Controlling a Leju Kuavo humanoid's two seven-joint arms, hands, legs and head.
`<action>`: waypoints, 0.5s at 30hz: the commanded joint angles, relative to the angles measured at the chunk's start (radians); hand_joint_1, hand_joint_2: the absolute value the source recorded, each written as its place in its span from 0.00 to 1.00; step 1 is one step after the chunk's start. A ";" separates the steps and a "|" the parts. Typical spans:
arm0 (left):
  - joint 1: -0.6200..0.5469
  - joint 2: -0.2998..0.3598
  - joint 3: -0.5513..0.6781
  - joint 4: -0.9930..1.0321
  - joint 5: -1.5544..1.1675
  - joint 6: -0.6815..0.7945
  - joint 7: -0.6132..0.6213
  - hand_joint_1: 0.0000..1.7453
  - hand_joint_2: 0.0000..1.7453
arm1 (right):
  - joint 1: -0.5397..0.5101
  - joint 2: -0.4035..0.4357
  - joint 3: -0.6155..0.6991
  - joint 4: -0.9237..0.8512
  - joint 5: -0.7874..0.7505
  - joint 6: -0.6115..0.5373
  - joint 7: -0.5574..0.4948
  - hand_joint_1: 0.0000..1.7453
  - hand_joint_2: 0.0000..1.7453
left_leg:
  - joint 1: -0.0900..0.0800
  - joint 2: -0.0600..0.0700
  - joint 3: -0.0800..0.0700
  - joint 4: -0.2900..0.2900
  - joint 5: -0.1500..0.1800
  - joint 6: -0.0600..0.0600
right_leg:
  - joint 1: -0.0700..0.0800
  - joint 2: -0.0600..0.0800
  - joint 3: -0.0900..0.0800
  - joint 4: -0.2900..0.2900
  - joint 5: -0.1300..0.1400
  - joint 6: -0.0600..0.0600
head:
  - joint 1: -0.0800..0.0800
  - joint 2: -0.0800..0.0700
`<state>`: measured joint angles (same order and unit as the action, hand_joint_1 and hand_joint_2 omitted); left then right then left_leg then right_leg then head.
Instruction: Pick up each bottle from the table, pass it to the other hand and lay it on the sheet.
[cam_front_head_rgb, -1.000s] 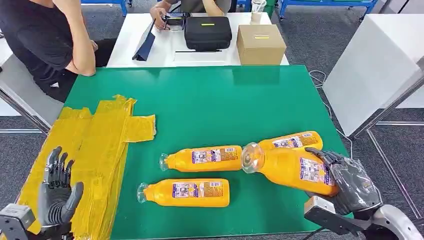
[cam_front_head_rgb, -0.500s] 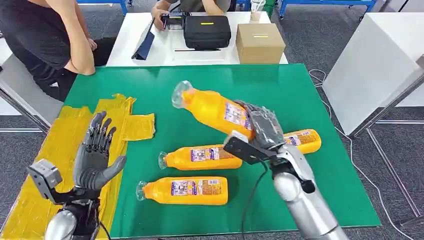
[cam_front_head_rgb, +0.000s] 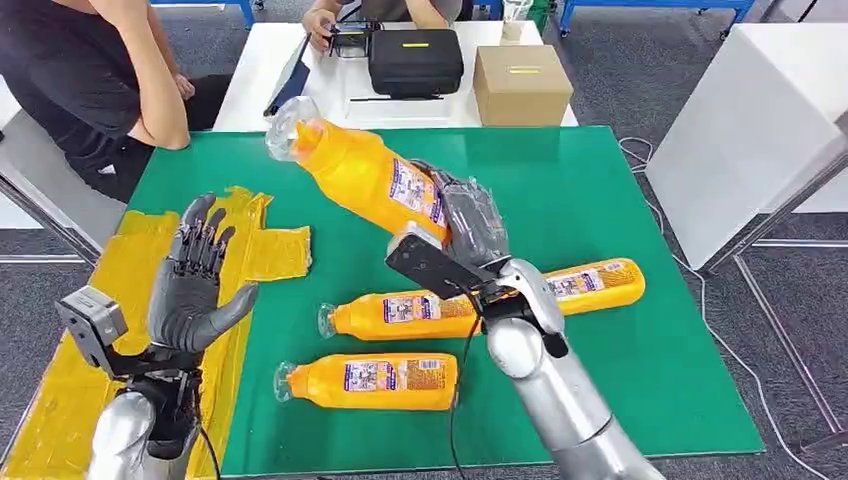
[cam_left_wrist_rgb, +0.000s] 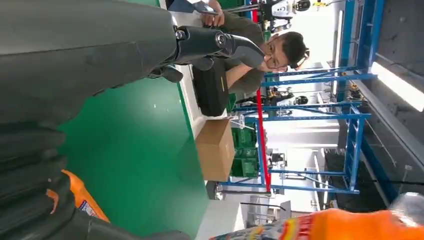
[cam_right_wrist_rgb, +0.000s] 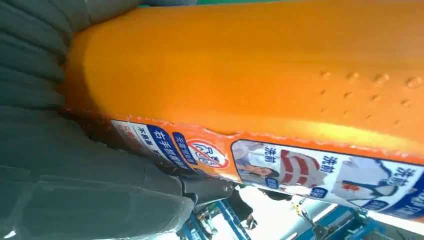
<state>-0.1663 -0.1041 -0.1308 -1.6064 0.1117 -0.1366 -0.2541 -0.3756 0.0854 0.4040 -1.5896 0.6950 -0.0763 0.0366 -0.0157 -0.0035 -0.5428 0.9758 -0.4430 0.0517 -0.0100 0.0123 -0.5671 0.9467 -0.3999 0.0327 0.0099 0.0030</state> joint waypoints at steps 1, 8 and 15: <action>-0.061 0.017 -0.003 0.097 0.064 0.003 0.016 0.00 1.00 | -0.031 0.045 0.108 0.044 0.027 -0.031 0.015 1.00 1.00 | 0.001 0.000 0.001 0.000 -0.001 -0.003 | 0.001 -0.001 0.001 0.000 -0.001 -0.001 | 0.000 0.000; -0.113 0.008 -0.055 0.098 0.224 -0.030 0.066 0.00 1.00 | -0.097 0.109 0.249 0.215 0.135 -0.074 0.051 1.00 1.00 | 0.001 0.002 0.000 0.001 -0.001 -0.004 | 0.001 0.001 -0.001 0.001 -0.001 -0.001 | 0.000 0.000; -0.104 0.019 -0.068 0.061 0.252 -0.017 0.081 0.00 1.00 | -0.135 0.146 0.304 0.303 0.164 -0.089 0.063 1.00 1.00 | 0.001 0.001 -0.001 0.000 0.000 -0.003 | 0.001 0.000 -0.001 0.001 0.000 -0.001 | 0.000 0.000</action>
<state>-0.2294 -0.1049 -0.1651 -1.5713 0.3532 -0.1618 -0.1835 -0.4170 0.2052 0.6107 -1.4623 0.8522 -0.1476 0.0885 -0.0153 -0.0036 -0.5446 0.9758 -0.4422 0.0505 -0.0098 0.0123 -0.5689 0.9473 -0.3999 0.0327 0.0099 0.0031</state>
